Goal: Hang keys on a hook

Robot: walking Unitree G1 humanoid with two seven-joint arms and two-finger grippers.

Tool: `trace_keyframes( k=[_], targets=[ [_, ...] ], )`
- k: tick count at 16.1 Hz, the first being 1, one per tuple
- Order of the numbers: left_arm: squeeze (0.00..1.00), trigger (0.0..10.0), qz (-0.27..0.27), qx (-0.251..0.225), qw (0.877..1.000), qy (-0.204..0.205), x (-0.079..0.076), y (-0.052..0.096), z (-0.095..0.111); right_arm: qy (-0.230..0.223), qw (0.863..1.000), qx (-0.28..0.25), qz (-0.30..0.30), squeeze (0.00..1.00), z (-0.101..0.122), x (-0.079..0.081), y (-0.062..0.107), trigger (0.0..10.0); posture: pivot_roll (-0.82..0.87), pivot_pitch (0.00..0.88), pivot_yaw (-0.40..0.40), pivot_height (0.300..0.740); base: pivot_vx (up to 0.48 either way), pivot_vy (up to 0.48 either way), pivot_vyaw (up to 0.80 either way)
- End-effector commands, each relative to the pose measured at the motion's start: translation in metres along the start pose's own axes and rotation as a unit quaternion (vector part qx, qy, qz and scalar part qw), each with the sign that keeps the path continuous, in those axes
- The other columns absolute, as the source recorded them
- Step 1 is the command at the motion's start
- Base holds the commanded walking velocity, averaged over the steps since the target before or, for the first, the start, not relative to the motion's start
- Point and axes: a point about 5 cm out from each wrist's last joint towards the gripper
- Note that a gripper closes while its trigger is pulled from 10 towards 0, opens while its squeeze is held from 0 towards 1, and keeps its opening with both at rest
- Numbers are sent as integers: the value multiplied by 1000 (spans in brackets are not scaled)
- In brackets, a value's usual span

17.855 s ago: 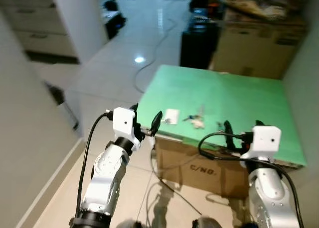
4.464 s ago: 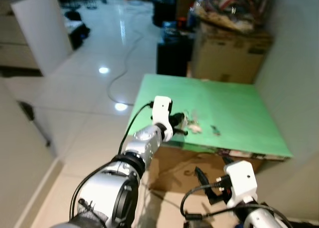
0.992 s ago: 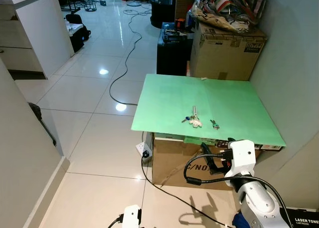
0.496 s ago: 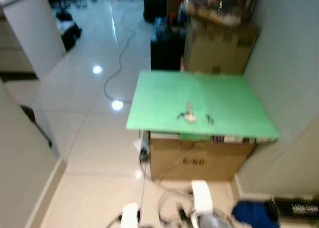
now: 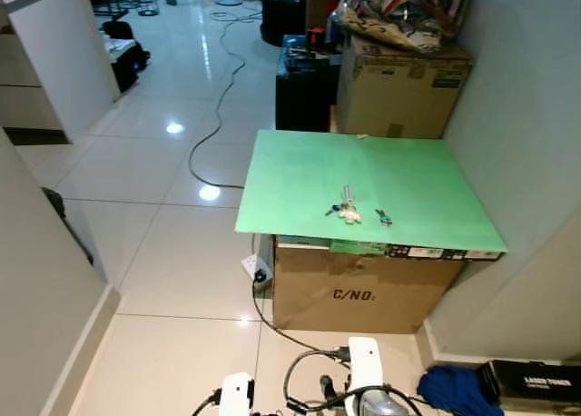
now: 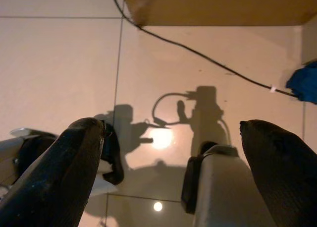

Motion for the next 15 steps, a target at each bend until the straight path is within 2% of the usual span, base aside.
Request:
trace_keyframes(
  k=[1, 2, 3, 4, 15],
  targets=[
    [0, 10000, 148, -118, 926, -325, -13, -1, 134, -3, 1000, 3, 8, 0, -11, 11, 2, 10000, -123, 0, 0, 686, 0, 0, 0],
    [0, 10000, 151, -122, 920, -341, -14, -1, 136, -3, 1000, 4, 9, 0, -13, 12, 2, 10000, -123, 0, 0, 686, 0, 0, 0],
    [0, 10000, 149, -133, 924, -325, -17, -1, 142, -2, 1000, 9, 8, 0, -19, 12, 3, 10000, -123, 0, 0, 686, 0, 0, 0],
    [0, 10000, 147, -136, 929, -312, -19, -1, 144, -2, 1000, 12, 8, 0, -24, 13, 4, 10000, -125, 18, 128, 686, 0, 0, 0],
    [0, 10000, 147, -136, 929, -312, -19, -1, 144, -2, 1000, 12, 8, 0, -24, 13, 4, 10000, -125, 18, 128, 686, 0, 0, 0]
  ],
)
Point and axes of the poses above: a point about 5 cm out from each wrist's last joint towards the gripper, its own y axis pointing back from the gripper into the wrist, its own z axis along the axis of the wrist's last joint, x = y × z, and after that the axes turned 5 degrees about -y, right-handed
